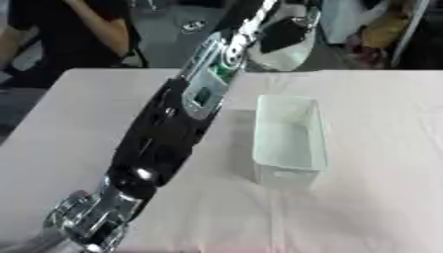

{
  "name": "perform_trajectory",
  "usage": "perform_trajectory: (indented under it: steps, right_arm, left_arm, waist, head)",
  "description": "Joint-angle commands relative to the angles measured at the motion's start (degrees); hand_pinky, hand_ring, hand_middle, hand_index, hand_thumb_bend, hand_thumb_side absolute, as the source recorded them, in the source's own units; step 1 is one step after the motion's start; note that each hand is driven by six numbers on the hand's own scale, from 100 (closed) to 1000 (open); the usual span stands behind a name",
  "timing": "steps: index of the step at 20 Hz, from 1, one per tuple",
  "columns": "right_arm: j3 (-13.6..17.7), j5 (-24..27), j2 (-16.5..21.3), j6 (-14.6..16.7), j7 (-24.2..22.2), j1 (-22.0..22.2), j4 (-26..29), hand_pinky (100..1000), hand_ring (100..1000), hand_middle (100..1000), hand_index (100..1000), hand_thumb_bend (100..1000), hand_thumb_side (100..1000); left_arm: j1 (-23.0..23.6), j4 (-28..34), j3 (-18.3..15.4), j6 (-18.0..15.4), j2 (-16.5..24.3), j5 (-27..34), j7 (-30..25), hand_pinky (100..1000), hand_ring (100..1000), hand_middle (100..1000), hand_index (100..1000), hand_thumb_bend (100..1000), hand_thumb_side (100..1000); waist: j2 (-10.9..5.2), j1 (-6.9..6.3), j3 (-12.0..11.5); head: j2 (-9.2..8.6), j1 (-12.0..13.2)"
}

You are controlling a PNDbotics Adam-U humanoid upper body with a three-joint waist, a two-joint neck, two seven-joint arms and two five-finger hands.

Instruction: Pick up objects on the table and place them in the box.

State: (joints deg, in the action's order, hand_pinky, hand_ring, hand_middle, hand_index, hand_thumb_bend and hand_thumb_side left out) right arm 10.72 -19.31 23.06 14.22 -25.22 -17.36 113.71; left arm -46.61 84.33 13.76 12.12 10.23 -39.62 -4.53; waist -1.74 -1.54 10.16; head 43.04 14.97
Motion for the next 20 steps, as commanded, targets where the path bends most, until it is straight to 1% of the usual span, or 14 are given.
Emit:
perform_trajectory:
  steps: [1, 5, 7, 10, 14, 20]
  right_arm:
    - [0.08, 0.42, 0.48, 0.79, 0.61, -1.23, 0.89, 901, 922, 929, 939, 100, 612]
    - [0.02, 0.49, 0.47, 1.76, 1.81, -1.64, 0.89, 903, 920, 927, 939, 100, 600]
    - [-0.03, 0.44, 0.46, 1.93, 1.98, -1.76, 0.89, 902, 918, 924, 937, 100, 600]
    - [-0.01, 0.36, 0.49, 1.94, 2.06, -1.87, 0.89, 902, 918, 924, 937, 100, 599]
    - [-0.09, 0.3, 0.54, 1.87, 1.87, -1.85, 0.89, 902, 917, 924, 936, 100, 602]
    - [-0.11, 0.28, 0.48, 1.88, 1.76, -1.89, 0.89, 900, 917, 924, 937, 100, 602]
  left_arm:
    - [-2.74, -0.25, 1.93, -1.62, -1.94, -1.69, -2.12, 100, 100, 100, 100, 100, 603]
    - [-3.49, -1.31, 4.41, -3.53, -3.59, -3.65, -4.41, 100, 100, 100, 100, 100, 587]
    - [-3.32, -1.62, 5.78, -4.64, -3.55, -5.1, -5.56, 100, 100, 100, 100, 100, 573]
    - [-2.69, -2.26, 7.64, -6.73, -2.48, -9.07, -7.35, 100, 100, 100, 100, 100, 561]
    - [-2.14, -4.44, 8.69, -8.55, -1.45, -12.72, -8.45, 100, 100, 100, 100, 100, 539]
    - [-1.41, -8.41, 8.86, -10.18, -1.47, -16.72, -7.65, 100, 100, 100, 100, 100, 523]
  waist:
    - [-0.51, 0.16, 0.27]
    - [-0.5, 0.08, 0.63]
    - [-0.52, 0.0, 0.7]
    - [-0.54, -0.12, 0.72]
    - [-0.46, -0.14, 0.7]
    - [-0.34, -0.11, 0.67]
  head:
    - [-0.89, 1.37]
    - [-0.81, 2.1]
    - [-0.75, 2.12]
    - [-0.61, 1.9]
    - [-0.51, 1.73]
    - [-0.48, 1.96]
